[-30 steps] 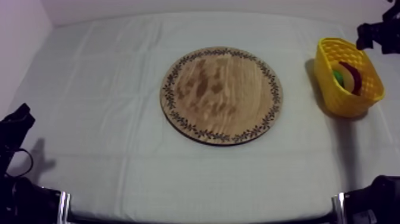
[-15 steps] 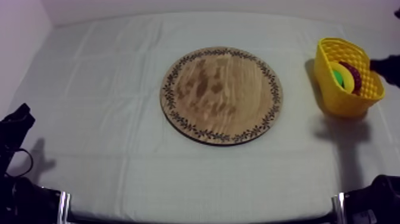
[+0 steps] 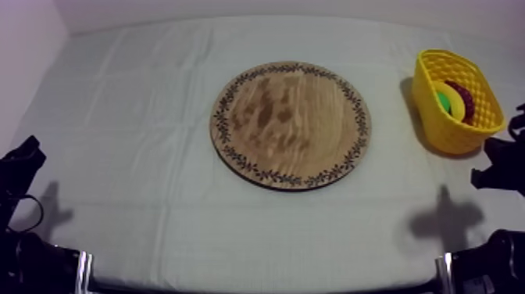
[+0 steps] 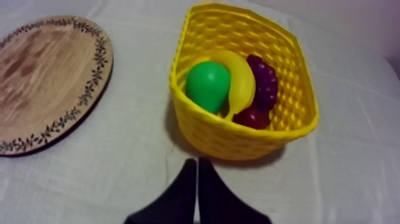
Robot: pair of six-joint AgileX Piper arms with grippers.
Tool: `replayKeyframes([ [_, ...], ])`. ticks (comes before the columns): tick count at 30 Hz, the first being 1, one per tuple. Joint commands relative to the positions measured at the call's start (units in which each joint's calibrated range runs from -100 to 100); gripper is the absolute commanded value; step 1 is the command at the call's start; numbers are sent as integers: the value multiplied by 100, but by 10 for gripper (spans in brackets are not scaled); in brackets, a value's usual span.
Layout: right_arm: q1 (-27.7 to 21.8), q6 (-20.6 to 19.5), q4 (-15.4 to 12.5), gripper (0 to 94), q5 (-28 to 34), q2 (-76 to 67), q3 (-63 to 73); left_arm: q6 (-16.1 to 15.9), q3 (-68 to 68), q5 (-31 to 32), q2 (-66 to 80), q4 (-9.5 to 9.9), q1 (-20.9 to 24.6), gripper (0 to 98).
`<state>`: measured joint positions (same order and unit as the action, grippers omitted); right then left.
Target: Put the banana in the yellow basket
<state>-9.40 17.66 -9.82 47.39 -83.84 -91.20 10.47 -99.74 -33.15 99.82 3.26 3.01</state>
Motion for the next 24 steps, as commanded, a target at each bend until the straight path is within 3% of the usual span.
replayKeyframes([
  [1,57,-535,9,4,-56,-456,-193,0,-3,1,0,-2,-1,1],
  [6,242,-1424,461,4,-372,-971,-548,0,-3,1,0,1,-1,1],
  [9,431,-1072,707,4,-836,-1116,-735,-1,-3,1,0,2,-1,1],
  [14,957,-243,828,4,-1011,-1175,-819,-1,-3,1,0,3,-1,1],
  [24,1342,-643,857,4,-1039,-1192,-835,0,-3,1,0,-1,-1,1],
])
